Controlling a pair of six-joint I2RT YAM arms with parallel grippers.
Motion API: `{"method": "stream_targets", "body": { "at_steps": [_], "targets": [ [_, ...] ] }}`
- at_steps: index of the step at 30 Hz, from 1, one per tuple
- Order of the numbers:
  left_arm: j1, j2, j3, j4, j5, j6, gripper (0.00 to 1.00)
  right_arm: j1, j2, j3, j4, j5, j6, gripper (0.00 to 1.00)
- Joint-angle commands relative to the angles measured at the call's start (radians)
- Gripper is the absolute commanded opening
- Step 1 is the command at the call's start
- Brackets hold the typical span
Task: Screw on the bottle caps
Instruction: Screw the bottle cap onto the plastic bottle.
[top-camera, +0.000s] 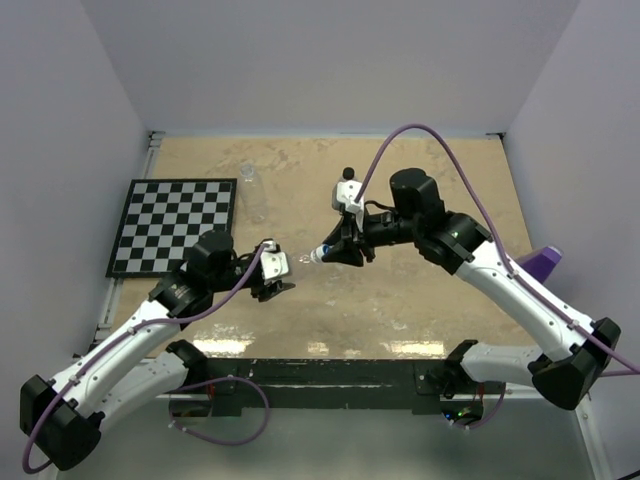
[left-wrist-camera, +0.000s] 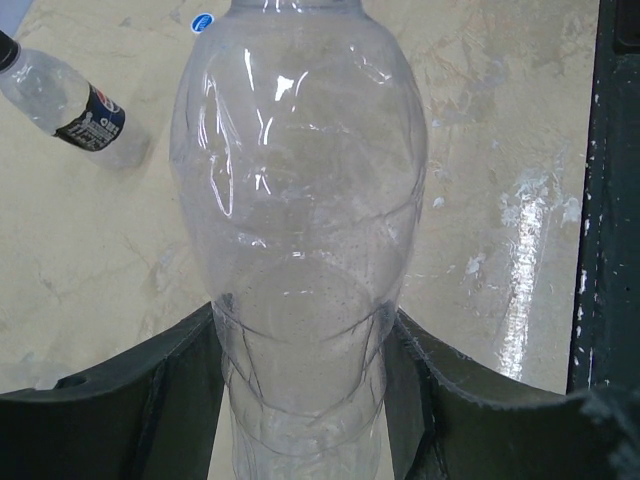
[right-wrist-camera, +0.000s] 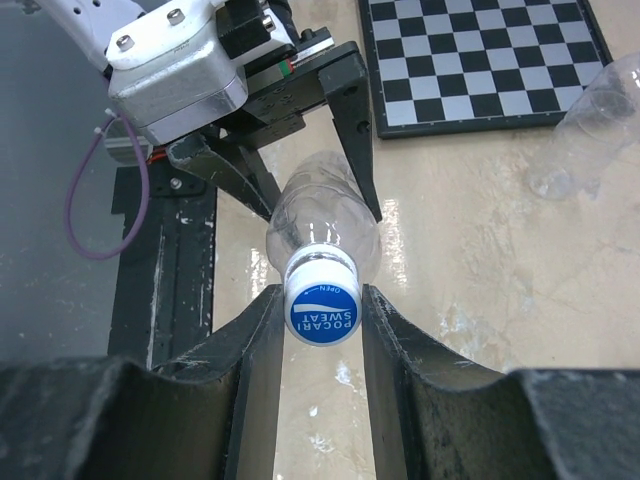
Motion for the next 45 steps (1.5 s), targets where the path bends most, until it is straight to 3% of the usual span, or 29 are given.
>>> {"method": "stream_targets", "body": {
  "at_steps": [1, 10, 25, 29, 37, 45],
  "targets": [
    [-0.009, -0.006, 0.028, 0.120, 0.087, 0.002, 0.00, 0.005, 0.029, 0.018, -0.037, -0.008, -0.032, 0.08],
    [-0.049, -0.011, 0.050, 0.158, -0.014, -0.039, 0.00, 0.005, 0.038, 0.002, 0.027, 0.068, 0.166, 0.04],
    [-0.230, -0.049, 0.038, 0.340, -0.396, -0.114, 0.00, 0.005, -0.033, -0.054, 0.124, 0.312, 0.543, 0.00],
    [-0.314, -0.014, 0.054, 0.383, -0.531, -0.147, 0.00, 0.005, -0.063, -0.087, 0.145, 0.397, 0.651, 0.00],
    [-0.549, 0.099, 0.059, 0.541, -0.971, -0.159, 0.00, 0.005, -0.083, -0.141, 0.156, 0.483, 0.740, 0.00],
    [-0.598, 0.201, 0.032, 0.727, -1.223, -0.176, 0.00, 0.005, -0.126, -0.209, 0.219, 0.549, 0.850, 0.00]
  ]
}}
